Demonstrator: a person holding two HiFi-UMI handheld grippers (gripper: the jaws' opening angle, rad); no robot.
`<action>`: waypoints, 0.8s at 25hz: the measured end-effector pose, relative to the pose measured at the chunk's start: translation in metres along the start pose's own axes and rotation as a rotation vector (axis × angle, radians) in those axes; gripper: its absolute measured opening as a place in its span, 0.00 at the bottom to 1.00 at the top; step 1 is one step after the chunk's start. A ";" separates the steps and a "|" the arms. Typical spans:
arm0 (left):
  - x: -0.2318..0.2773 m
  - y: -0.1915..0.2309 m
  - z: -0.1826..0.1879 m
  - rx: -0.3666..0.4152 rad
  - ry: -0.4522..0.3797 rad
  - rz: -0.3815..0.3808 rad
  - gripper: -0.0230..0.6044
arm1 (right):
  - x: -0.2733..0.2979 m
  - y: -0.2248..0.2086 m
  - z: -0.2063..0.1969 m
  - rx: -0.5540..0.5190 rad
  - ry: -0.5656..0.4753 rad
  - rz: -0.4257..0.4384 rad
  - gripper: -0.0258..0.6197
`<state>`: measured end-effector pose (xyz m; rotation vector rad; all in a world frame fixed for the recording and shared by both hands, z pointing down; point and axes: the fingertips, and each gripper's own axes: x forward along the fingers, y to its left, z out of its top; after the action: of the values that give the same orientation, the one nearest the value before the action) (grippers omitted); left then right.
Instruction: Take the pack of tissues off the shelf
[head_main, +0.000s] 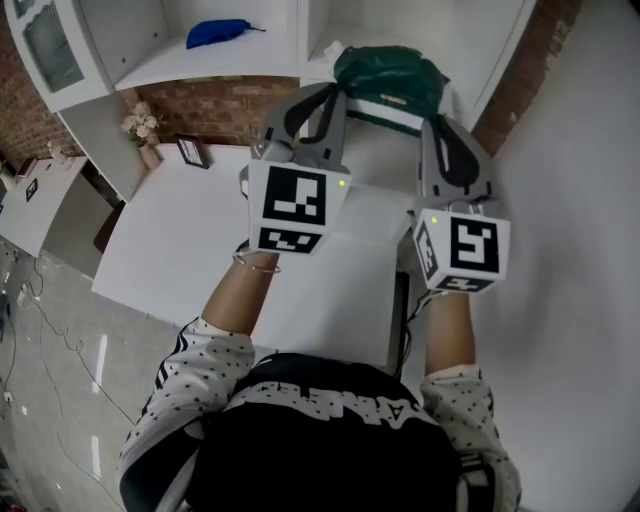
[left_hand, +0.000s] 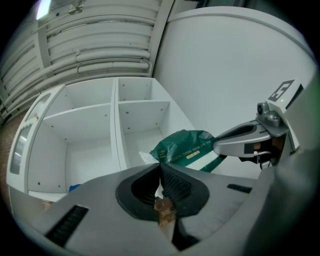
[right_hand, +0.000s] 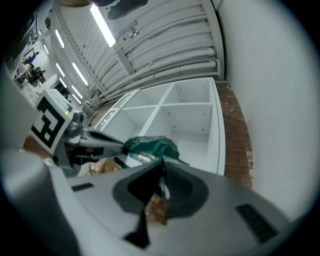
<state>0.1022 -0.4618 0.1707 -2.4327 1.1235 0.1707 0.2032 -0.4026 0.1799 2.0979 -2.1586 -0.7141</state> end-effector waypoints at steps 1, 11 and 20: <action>-0.002 -0.001 -0.002 -0.002 -0.001 0.001 0.10 | -0.002 0.001 -0.002 0.002 0.000 0.001 0.13; -0.016 -0.013 -0.017 -0.008 0.014 0.001 0.10 | -0.017 0.011 -0.017 0.022 0.008 0.002 0.13; -0.033 -0.022 -0.035 -0.007 0.019 0.000 0.10 | -0.030 0.024 -0.035 0.040 0.003 0.006 0.13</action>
<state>0.0938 -0.4426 0.2196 -2.4453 1.1328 0.1514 0.1953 -0.3847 0.2281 2.1094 -2.1945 -0.6730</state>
